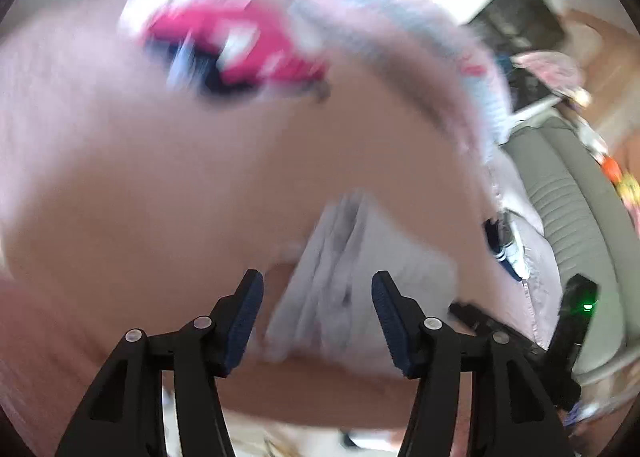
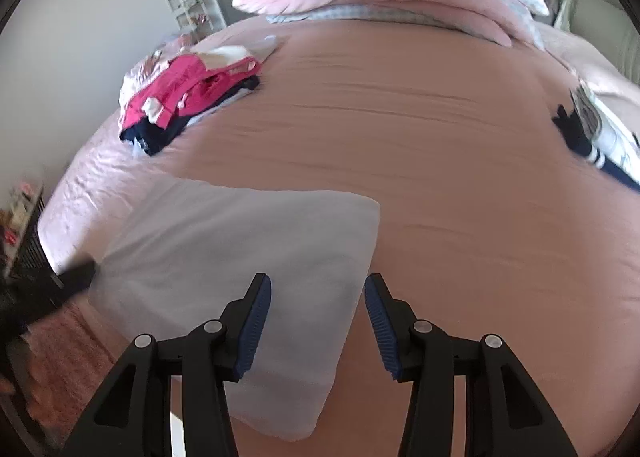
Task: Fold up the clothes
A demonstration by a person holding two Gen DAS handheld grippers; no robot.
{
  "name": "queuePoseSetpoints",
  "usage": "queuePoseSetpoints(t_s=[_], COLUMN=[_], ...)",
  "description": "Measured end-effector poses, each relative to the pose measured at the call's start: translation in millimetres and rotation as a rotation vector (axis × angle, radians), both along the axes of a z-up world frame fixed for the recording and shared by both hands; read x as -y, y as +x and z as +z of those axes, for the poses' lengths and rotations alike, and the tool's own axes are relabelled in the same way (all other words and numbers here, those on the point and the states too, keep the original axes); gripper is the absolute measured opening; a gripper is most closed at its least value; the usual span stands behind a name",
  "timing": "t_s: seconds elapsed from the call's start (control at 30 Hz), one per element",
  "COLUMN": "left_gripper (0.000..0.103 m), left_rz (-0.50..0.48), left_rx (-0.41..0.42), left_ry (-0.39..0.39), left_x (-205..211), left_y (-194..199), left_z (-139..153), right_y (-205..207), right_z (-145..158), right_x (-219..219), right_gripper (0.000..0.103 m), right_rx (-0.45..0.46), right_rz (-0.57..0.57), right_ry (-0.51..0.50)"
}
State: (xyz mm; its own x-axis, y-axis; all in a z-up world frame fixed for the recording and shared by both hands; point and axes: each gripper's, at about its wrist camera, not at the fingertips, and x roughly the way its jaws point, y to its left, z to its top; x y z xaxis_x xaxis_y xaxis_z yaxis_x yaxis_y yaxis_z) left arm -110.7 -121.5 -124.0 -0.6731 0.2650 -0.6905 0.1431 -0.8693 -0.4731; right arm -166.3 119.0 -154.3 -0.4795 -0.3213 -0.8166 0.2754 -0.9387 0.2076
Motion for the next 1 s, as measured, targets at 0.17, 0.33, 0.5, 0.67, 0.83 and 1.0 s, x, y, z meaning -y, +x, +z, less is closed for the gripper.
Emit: queuePoseSetpoints(t_s=[0.17, 0.33, 0.5, 0.67, 0.83, 1.0], left_gripper=[0.018, 0.018, 0.019, 0.019, 0.019, 0.019], left_rz=[-0.319, -0.311, -0.177, -0.056, -0.234, -0.407], left_rx=[-0.087, 0.012, 0.007, -0.038, -0.160, -0.093], left_ry=[-0.176, -0.183, -0.202, -0.098, -0.109, -0.191], left_x=[-60.2, -59.8, -30.0, -4.0, -29.6, -55.2], left_y=[-46.1, -83.0, -66.9, -63.3, -67.8, -103.0], left_z=[4.8, -41.6, -52.7, -36.7, -8.4, -15.1], right_y=[-0.7, 8.4, 30.2, 22.9, 5.9, -22.7], right_z=[-2.0, -23.3, -44.2, -31.0, -10.0, -9.5], right_x=[-10.0, 4.7, -33.5, -61.6, -34.8, 3.0], right_gripper=[0.049, 0.048, 0.051, 0.051, 0.051, 0.051], right_rx=[0.033, 0.054, 0.077, 0.068, 0.014, -0.012], right_rz=[-0.058, -0.004, -0.133, -0.262, -0.173, -0.091], right_ry=[-0.016, 0.078, -0.047, -0.004, 0.007, 0.076])
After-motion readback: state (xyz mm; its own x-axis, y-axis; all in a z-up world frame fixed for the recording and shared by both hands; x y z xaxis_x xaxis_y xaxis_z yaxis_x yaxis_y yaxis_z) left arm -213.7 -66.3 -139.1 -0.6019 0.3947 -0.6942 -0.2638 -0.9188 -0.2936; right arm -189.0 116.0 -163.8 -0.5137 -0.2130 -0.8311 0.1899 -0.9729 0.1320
